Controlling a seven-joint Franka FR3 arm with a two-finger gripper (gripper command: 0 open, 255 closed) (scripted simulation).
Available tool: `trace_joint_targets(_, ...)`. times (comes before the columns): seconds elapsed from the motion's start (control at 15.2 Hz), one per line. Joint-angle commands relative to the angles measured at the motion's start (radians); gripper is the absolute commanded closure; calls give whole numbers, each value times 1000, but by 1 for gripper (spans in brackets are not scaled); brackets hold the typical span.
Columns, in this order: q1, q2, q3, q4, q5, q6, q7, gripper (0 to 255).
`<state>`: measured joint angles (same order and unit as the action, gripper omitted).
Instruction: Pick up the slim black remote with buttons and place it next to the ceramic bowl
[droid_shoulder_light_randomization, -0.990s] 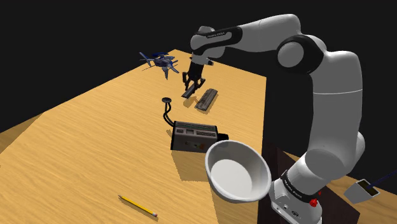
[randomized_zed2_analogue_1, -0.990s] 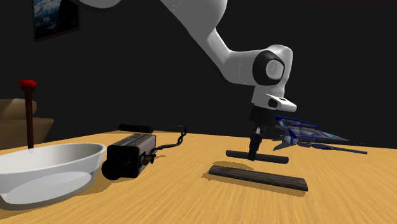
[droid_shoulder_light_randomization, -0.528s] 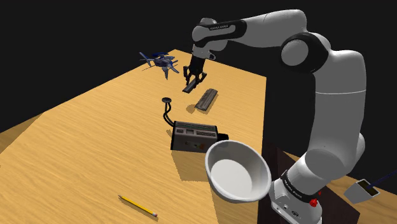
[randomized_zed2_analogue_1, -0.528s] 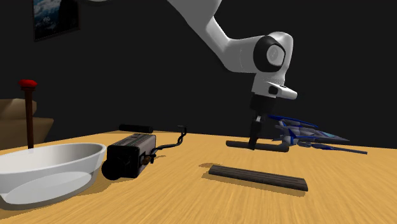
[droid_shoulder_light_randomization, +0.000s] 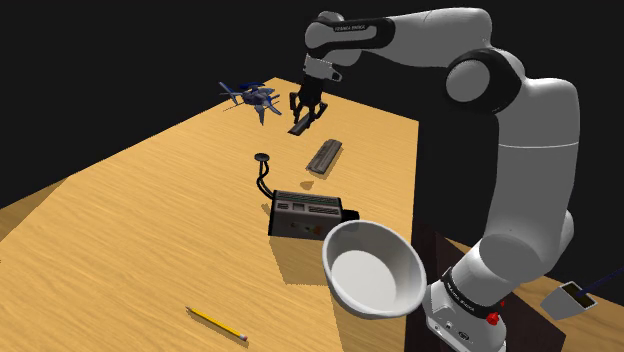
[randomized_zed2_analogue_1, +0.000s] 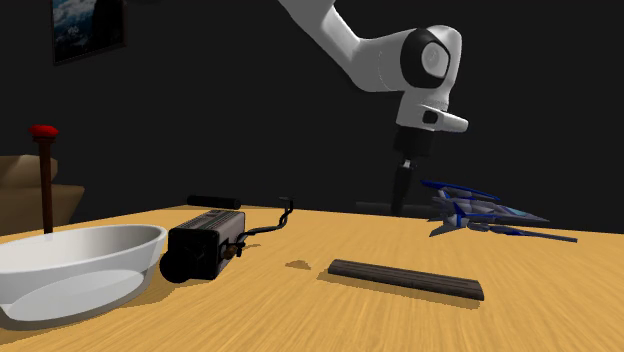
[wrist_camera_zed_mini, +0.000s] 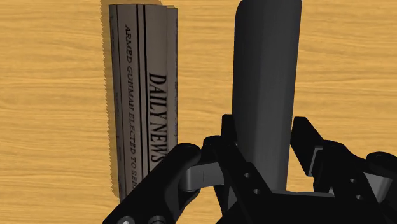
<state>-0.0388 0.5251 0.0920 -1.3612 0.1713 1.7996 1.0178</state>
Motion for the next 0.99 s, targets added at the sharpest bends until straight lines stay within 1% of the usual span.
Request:
trace_joint_targets(0.0, 0, -4, 0, 21, -1, -25, 5, 255)
trace_joint_targets(0.53, 0, -9, 1, 116, -3, -124, 23, 255)
trace_joint_targets(0.73, -12, -164, 1, -120, 11, -45, 0, 255)
trace_joint_targets(0.92, -21, -299, 1, -312, 26, 10, -20, 255)
